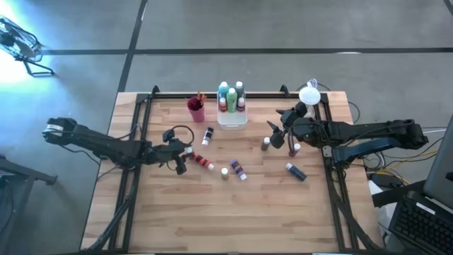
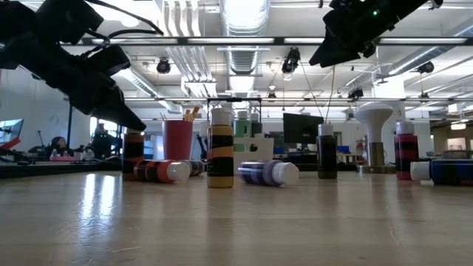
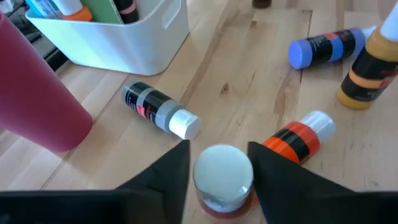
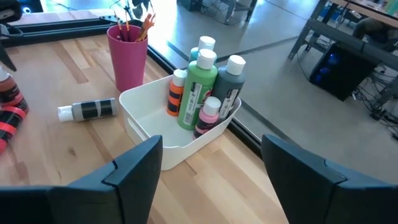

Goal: Pick & Place Paint Supplies
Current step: Put the brown paint bottle into the white bin

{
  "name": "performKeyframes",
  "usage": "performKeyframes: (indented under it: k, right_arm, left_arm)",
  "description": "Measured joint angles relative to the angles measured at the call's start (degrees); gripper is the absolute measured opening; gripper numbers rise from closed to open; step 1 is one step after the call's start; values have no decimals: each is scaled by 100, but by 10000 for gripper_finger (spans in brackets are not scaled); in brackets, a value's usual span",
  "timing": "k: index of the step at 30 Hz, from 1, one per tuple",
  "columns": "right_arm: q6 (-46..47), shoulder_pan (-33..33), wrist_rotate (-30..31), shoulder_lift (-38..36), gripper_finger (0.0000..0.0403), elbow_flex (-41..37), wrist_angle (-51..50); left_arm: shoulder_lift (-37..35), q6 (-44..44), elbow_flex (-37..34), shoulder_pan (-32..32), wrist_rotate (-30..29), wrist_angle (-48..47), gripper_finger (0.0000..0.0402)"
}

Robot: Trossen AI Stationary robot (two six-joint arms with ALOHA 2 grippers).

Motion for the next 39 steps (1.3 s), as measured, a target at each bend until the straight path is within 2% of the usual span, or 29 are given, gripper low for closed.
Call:
performKeyframes:
  k: [4, 12, 18, 23, 25, 28, 34, 39]
  right_arm:
    - [-3, 0, 13, 0, 270, -11, 0]
    - [-5, 0, 13, 0, 240, -34, 4]
    - [15, 0, 13, 0, 224, -42, 2]
    - [15, 0, 11, 0, 220, -51, 4]
    - [15, 0, 11, 0, 220, -68, 2]
    - [15, -2, 15, 0, 225, -98, 2]
    - [188, -3, 15, 0, 242, -206, -7]
    - [210, -3, 14, 0, 255, -308, -16]
  left_arm:
    - [52, 6, -10, -2, 60, 33, 120]
    - [51, -104, 167, -2, 216, -152, 120]
    - [57, 194, 1146, -2, 131, -1101, 120]
    - [214, 926, 2073, 4, -394, -1153, 120]
    - [385, 1287, 2388, 71, -693, -1040, 120]
    - [750, 1729, 2733, 317, -760, -526, 120]
    - [1811, 2222, 3269, 1034, -372, 581, 120]
    - [2796, 2244, 3906, 1627, -61, 712, 120]
